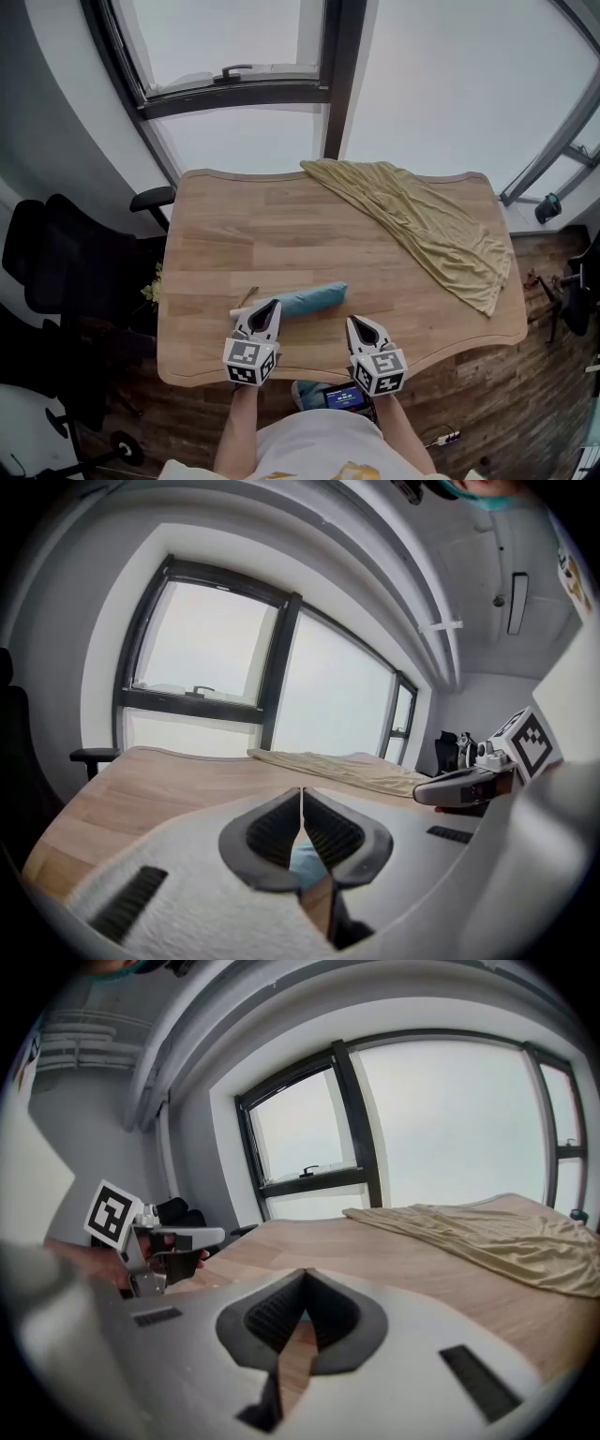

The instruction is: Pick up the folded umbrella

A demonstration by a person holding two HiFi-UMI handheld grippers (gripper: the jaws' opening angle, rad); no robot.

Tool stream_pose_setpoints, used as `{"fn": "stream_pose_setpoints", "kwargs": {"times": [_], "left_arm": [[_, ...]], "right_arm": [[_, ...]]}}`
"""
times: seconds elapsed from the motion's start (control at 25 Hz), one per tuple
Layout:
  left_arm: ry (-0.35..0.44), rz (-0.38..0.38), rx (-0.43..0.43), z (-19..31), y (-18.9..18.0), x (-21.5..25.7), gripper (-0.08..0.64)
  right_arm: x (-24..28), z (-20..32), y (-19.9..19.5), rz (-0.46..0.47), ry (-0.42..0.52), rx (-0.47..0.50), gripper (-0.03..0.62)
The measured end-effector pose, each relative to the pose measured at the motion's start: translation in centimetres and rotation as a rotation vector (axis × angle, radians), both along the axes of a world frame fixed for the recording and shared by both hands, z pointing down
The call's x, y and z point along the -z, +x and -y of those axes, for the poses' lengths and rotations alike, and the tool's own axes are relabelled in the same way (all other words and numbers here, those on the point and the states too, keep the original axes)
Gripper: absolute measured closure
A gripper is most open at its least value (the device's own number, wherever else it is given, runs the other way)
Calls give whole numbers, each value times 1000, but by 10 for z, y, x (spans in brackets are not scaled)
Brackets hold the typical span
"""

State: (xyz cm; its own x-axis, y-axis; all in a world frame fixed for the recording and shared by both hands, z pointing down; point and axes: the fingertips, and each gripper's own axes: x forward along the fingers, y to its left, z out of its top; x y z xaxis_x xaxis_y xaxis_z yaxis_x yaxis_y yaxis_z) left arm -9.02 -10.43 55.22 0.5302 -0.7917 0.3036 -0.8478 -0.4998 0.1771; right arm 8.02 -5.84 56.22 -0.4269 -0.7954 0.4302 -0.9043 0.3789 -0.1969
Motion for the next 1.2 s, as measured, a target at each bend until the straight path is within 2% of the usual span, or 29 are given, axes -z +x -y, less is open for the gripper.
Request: {"fn": "stream_pose_setpoints", "kwargs": {"times": [0.24, 0.48, 0.56, 0.88, 1.04, 1.2], "left_arm": [[-26, 82, -91, 14, 16, -20, 540], [-92, 187, -189, 27, 30, -54, 534], [-129, 194, -213, 30, 32, -65, 476], [-226, 258, -335, 31, 43, -101, 425], [-266, 298, -455, 24, 55, -116, 355], [-324, 390, -576, 16, 59, -135, 294]], "right_arm": [[-15, 16, 5, -14, -38, -4, 583], [-27, 39, 8, -20, -69, -2, 583], [-33, 45, 9, -22, -84, -4, 583], [-53, 58, 14, -30, -140, -9, 583], [-64, 64, 17, -28, -166, -3, 583], [-74, 68, 18, -34, -192, 1, 583]]}}
